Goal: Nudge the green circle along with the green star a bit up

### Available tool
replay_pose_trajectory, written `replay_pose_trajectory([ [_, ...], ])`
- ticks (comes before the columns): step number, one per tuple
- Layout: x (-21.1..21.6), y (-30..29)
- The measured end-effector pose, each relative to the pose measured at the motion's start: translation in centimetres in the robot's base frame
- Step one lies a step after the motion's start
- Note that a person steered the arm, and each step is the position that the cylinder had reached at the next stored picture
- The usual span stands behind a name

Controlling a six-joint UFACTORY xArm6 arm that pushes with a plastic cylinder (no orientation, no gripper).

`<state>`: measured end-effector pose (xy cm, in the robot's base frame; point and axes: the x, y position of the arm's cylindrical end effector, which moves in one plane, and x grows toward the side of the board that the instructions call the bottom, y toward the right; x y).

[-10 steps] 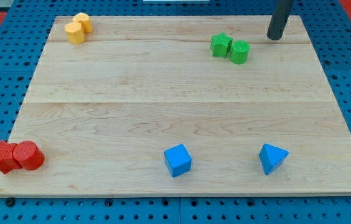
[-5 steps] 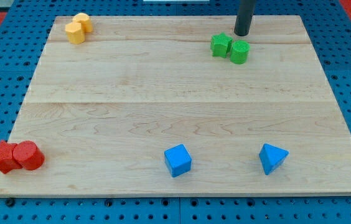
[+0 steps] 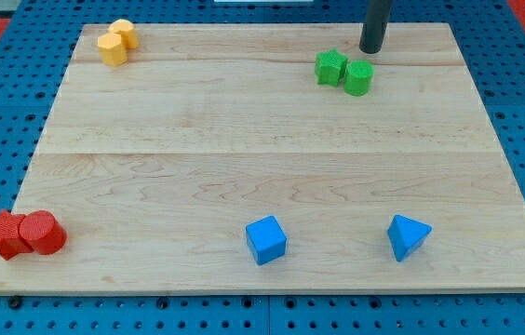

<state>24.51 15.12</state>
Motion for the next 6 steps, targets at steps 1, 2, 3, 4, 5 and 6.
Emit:
replay_pose_trajectory([
  [1,-0.7,-3.2],
  [2,-1.5,-7.6],
  [3,-0.9,-8.4],
  [4,1.4,-10.2],
  [5,4.5,-11.4],
  [6,9.9,-11.3],
])
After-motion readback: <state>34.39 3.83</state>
